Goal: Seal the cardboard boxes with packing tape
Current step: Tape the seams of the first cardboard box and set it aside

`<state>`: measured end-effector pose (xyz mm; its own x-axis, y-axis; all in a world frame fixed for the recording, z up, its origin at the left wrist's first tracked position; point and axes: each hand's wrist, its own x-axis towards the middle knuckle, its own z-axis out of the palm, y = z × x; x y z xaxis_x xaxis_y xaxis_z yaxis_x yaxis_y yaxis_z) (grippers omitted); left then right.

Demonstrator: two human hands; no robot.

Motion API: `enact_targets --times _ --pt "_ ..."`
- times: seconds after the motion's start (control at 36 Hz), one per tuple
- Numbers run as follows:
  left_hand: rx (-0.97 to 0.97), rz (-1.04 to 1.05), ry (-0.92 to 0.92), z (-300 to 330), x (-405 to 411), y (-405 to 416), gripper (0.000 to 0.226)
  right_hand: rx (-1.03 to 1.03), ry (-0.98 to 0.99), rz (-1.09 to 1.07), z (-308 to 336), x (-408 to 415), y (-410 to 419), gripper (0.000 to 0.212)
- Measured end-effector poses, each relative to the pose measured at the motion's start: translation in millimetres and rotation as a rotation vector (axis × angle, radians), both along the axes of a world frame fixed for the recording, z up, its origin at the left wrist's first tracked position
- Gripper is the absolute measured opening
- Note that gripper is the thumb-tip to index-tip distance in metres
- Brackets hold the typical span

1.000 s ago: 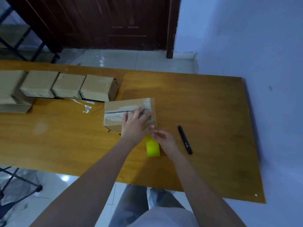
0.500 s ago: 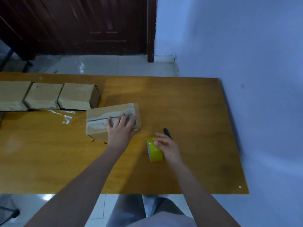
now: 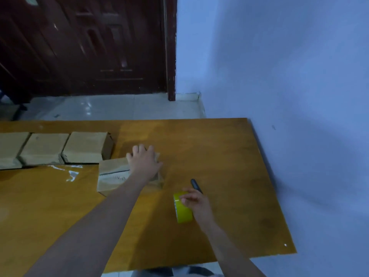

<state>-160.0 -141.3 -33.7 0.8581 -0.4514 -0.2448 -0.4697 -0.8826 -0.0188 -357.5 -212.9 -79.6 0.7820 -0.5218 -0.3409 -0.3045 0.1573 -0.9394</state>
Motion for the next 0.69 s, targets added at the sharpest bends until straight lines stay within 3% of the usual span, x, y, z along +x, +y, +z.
enact_targets --times 0.06,0.14,0.19,0.5,0.69 --pt "-0.051 0.002 -0.023 -5 5 -1 0.045 0.018 0.006 -0.003 1 0 2 0.018" --pt "-0.176 0.027 -0.02 -15 9 0 0.029 0.038 0.008 -0.002 -2 -1 1 0.035" --pt "-0.206 0.016 -0.021 -19 7 1 0.024 0.059 0.005 0.003 -2 -2 1 0.031" --pt "-0.268 -0.082 0.061 -22 13 7 0.035 0.072 0.112 0.002 -10 7 -1 0.008" --pt "-0.259 -0.128 0.005 -24 9 8 0.035 0.086 0.106 -0.013 -10 10 2 0.009"
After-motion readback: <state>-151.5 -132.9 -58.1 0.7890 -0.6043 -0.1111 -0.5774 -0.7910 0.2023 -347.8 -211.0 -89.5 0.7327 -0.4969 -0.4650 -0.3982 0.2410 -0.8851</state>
